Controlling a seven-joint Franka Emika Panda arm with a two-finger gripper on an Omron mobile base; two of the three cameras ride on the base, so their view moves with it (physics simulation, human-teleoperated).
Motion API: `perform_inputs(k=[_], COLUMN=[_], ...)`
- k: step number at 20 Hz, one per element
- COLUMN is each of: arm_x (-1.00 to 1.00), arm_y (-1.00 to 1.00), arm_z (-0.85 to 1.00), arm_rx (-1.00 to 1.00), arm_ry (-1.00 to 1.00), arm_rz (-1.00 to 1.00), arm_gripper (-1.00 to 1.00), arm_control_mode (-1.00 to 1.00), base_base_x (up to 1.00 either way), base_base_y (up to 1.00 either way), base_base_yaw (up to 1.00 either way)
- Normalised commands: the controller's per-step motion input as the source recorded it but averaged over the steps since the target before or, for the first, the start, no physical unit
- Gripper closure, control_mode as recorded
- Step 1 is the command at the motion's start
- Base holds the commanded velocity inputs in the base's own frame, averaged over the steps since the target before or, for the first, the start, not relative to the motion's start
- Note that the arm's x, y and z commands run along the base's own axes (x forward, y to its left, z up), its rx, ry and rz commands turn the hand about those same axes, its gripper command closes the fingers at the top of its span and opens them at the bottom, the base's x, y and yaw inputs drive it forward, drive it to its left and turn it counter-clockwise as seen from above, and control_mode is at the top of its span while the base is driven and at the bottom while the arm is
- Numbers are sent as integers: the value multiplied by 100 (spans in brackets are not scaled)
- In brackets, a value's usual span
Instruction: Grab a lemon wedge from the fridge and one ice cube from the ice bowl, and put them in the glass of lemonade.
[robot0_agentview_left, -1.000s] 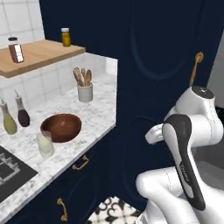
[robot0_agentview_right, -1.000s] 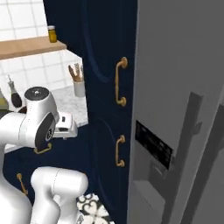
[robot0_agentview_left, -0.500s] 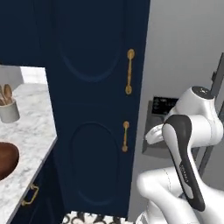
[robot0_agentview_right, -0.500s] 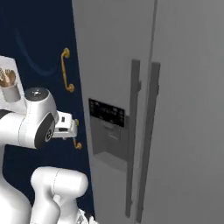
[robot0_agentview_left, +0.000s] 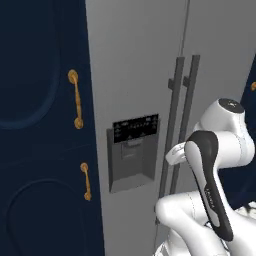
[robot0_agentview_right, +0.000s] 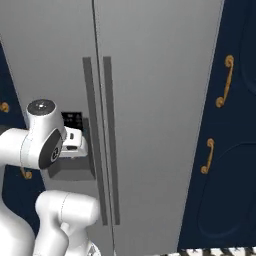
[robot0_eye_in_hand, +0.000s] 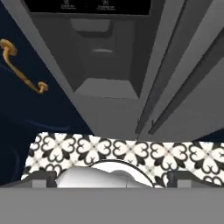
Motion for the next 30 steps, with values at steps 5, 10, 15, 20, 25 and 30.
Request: perform_inputs(k=[5,10,15,20,25,30], arm_x=[0,0,0,0,0,0], arm_y=[0,0,0,0,0,0], arm_z=[0,0,0,0,0,0], arm_rx=[0,0,0,0,0,0], arm_ry=[0,0,0,0,0,0], arm_rz=[0,0,0,0,0,0], arm_gripper=[-100,-100,-100,-100,-100,-100], arm_control_mode=[100,100,100,100,100,100], base_base_x=[1,0,0,0,0,-18], base_base_y=[-29,-32,-20,-29,-81,-54], base_base_yaw=[-49,15,27,26,14,0])
